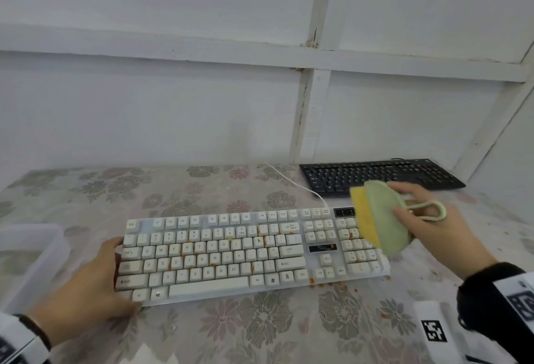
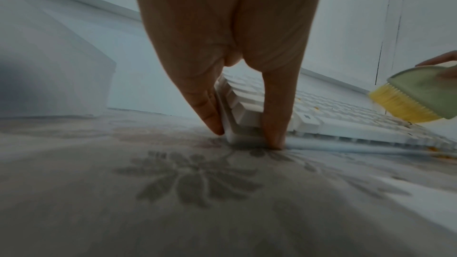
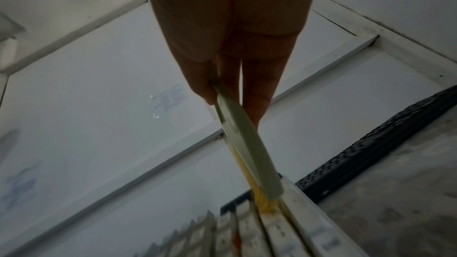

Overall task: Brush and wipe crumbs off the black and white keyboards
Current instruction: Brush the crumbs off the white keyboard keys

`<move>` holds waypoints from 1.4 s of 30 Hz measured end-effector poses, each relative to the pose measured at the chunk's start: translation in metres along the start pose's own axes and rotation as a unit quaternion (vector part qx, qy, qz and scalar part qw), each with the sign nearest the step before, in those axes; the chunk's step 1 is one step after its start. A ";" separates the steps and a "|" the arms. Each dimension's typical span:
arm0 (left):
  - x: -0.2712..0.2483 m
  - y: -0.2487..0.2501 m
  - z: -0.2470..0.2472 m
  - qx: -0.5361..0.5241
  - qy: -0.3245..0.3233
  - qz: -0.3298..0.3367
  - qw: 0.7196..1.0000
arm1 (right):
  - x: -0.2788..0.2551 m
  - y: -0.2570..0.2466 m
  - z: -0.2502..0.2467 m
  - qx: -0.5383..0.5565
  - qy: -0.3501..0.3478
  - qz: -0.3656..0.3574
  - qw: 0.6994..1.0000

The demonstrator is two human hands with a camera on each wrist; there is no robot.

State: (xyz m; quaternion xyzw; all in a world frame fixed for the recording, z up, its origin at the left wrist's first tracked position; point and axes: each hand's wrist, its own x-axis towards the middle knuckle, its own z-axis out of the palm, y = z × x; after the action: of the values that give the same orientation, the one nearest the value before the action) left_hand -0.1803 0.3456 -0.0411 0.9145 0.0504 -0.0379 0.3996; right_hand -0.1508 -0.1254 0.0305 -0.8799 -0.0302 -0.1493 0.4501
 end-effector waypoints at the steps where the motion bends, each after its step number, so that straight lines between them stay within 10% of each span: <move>1: 0.000 0.001 0.000 -0.001 -0.003 0.003 1.000 | -0.006 0.004 0.000 -0.018 -0.015 0.012 1.000; 42: 0.004 -0.007 0.001 0.038 0.002 0.013 0.999 | 0.006 -0.021 -0.008 0.043 0.011 0.001 0.999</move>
State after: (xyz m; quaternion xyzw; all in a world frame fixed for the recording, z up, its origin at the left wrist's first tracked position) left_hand -0.1772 0.3497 -0.0478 0.9298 0.0379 -0.0333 0.3646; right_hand -0.1507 -0.1198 0.0529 -0.8579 -0.0309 -0.1572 0.4882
